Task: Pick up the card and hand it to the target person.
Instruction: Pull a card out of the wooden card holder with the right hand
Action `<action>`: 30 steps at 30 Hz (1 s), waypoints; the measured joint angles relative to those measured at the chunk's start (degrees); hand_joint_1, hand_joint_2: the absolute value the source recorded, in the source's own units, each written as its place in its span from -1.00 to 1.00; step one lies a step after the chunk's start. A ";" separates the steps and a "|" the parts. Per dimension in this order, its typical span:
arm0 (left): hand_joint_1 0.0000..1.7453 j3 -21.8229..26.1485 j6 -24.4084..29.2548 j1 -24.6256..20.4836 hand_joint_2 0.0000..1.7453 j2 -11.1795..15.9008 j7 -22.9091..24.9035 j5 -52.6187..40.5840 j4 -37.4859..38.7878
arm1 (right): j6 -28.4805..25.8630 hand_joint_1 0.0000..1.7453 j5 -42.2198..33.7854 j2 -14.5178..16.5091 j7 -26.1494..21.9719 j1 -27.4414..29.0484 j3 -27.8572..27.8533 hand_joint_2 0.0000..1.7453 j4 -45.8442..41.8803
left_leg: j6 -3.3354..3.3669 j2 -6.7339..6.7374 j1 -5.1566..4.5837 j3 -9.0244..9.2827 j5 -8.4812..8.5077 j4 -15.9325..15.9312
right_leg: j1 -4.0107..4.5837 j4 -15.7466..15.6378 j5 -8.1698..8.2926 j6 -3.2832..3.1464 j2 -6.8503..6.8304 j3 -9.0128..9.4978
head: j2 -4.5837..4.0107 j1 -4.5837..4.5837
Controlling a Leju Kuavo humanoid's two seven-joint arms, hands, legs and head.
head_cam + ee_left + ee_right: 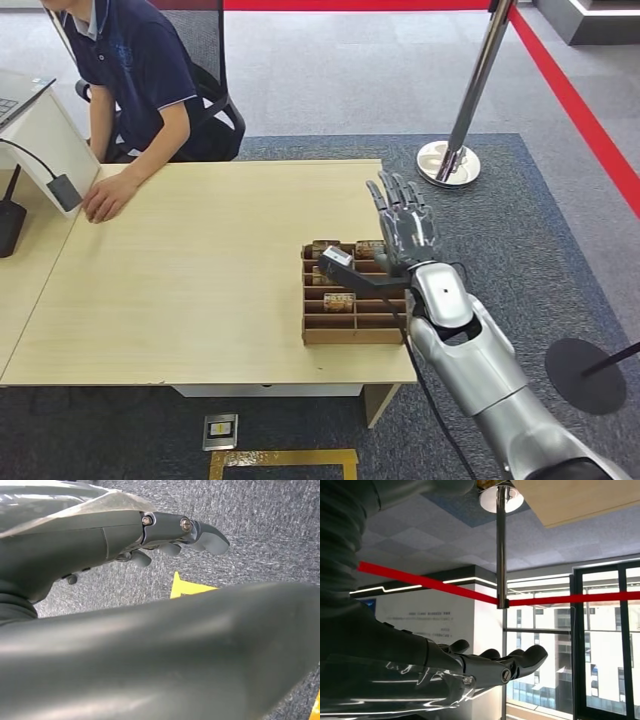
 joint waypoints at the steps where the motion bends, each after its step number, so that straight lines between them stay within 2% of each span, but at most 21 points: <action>1: -1.00 -0.01 -0.04 0.00 -1.00 0.05 0.02 -0.08 0.00 | -0.30 -1.00 -0.72 0.03 -0.48 0.16 -0.18 1.00 0.36 | 0.00 0.00 0.00 0.00 0.00 0.00 | 0.00 0.00 0.00 0.00 0.00 0.00 | 0.00 0.01; 9: -1.00 -0.05 -0.05 0.08 -1.00 0.25 0.02 -0.40 0.00 | -2.50 -1.00 -4.96 1.15 -3.45 0.39 -2.21 1.00 4.14 | 0.00 0.00 0.00 -0.01 0.00 0.00 | 0.00 0.00 0.00 0.00 0.00 0.00 | 0.00 0.00; 21: -1.00 -0.10 -0.05 0.09 -1.00 0.36 0.04 -0.55 0.00 | -3.90 -1.00 -5.69 3.04 -4.15 -1.05 -3.77 1.00 8.75 | 0.00 0.01 0.00 -0.01 0.01 0.00 | 0.00 0.01 0.00 0.00 0.00 0.00 | 0.00 -0.01; 22: -1.00 -0.10 -0.05 0.08 -1.00 0.37 0.04 -0.55 0.00 | -3.90 -0.94 -5.70 3.16 -4.16 -1.12 -3.82 1.00 8.92 | 0.00 0.01 0.00 -0.01 0.01 0.00 | 0.00 0.01 0.00 0.00 0.00 0.00 | 0.00 -0.01; 23: -1.00 -0.10 -0.05 0.09 -1.00 0.38 0.04 -0.55 0.00 | -3.90 -0.69 -5.71 3.26 -4.16 -1.18 -3.88 1.00 9.08 | 0.00 0.01 0.00 -0.01 0.01 0.00 | 0.00 0.01 0.00 0.00 0.00 0.00 | 0.00 -0.01; 26: -1.00 -0.10 -0.05 0.09 -1.00 0.38 0.14 -0.49 0.00 | -3.96 0.42 -5.82 3.55 -4.22 -1.36 -3.97 1.00 9.58 | 0.00 0.01 0.00 -0.02 0.00 0.00 | 0.00 0.01 0.00 0.00 0.00 0.00 | 0.00 -0.01; 27: -1.00 -0.10 -0.05 0.08 -1.00 0.38 0.20 -0.46 0.00 | -4.10 0.51 -5.92 3.66 -4.32 -1.49 -4.00 1.00 9.83 | 0.00 0.01 0.00 -0.02 0.00 0.00 | 0.00 0.01 0.00 0.00 0.00 0.00 | 0.00 -0.01; 30: -1.00 -0.10 -0.05 0.08 -1.00 0.39 0.37 -0.36 0.00 | -4.77 -0.14 -6.30 4.21 -4.76 -2.23 -4.17 1.00 11.01 | 0.00 0.01 0.00 -0.02 0.00 0.00 | 0.00 0.01 0.00 0.00 0.00 0.00 | 0.00 -0.01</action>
